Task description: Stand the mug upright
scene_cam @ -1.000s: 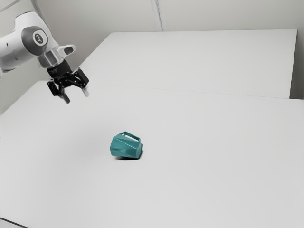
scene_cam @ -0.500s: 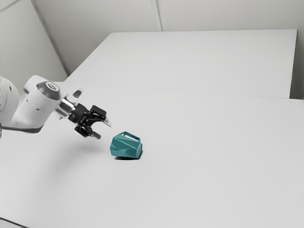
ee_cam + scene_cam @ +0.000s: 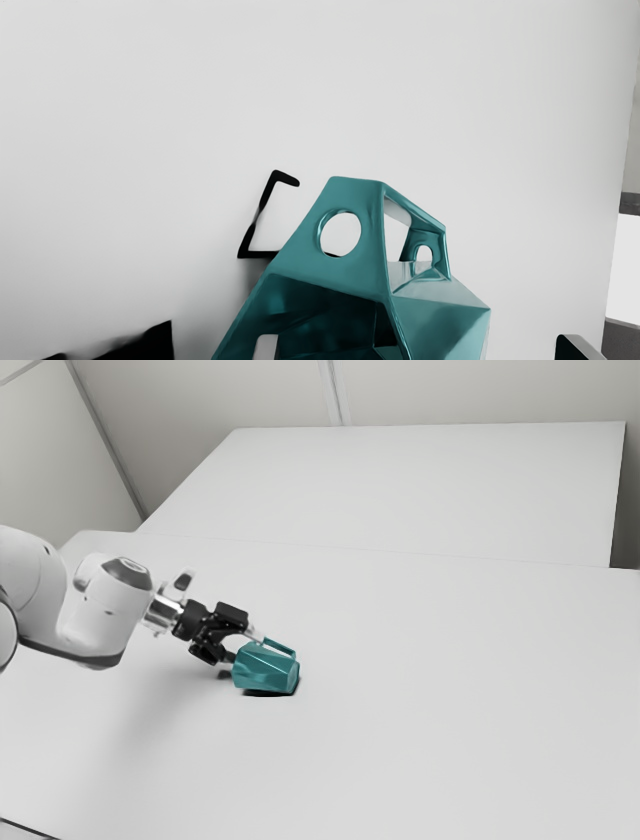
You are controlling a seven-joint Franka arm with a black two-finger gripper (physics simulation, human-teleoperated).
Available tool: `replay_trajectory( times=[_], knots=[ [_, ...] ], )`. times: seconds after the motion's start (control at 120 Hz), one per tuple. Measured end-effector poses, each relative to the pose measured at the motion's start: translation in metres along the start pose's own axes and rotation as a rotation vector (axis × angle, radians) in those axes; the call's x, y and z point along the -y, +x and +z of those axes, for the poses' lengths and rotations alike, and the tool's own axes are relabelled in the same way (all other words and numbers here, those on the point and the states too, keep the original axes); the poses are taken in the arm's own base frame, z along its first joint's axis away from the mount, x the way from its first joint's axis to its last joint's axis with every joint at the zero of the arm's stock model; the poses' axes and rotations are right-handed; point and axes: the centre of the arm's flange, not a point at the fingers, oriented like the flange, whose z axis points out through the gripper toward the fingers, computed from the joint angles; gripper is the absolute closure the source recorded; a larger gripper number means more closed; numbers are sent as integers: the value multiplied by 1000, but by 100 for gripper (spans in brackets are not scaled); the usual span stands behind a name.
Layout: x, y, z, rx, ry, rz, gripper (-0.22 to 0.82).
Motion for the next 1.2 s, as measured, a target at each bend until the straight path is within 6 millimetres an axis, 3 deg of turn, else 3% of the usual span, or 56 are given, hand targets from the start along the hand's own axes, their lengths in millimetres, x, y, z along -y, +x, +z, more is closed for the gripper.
replay_trajectory(
  times=[0.4, 0.733, 1.2],
  knots=[
    [6, -13, 13, -38, -78, 63, 1],
    [8, -16, 16, -59, -97, 106, 48],
    [-11, -10, 13, -99, -135, 166, 72]
  ],
)
